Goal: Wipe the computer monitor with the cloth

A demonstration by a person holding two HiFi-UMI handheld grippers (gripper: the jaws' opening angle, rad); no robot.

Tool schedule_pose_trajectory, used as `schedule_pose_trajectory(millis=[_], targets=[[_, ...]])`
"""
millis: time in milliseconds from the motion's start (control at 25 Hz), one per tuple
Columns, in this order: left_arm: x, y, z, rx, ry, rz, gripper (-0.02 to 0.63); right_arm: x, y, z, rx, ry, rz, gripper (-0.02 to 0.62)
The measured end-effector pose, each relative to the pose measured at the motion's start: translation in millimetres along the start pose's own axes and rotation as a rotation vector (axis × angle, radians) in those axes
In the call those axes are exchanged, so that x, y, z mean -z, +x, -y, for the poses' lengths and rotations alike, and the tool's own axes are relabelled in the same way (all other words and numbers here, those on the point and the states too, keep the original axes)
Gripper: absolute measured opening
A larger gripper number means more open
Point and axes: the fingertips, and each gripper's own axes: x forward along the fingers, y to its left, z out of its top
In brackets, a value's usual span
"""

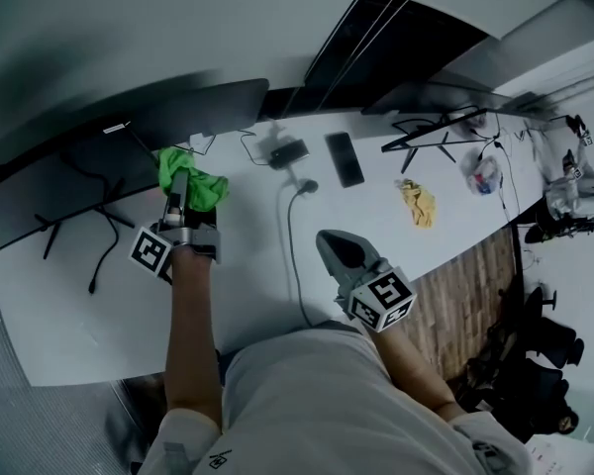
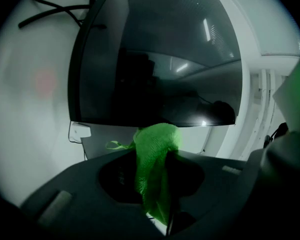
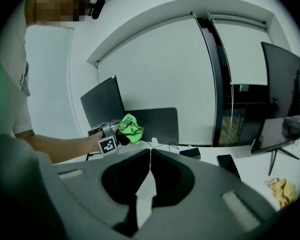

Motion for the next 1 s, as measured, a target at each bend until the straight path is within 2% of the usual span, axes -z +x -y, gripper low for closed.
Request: schedule_pose_trajectory(millis=[680,1000], targets=[[-3,-10,-100,-0.163,-0.069,-0.001,0.103,13,8,2,0.022,0.006,-0.060,0.003],[-1,-25,-137,-0.270,-0.105,-0.025,0.103,17,8,2,0.031,0.008,-0.074,0.003]])
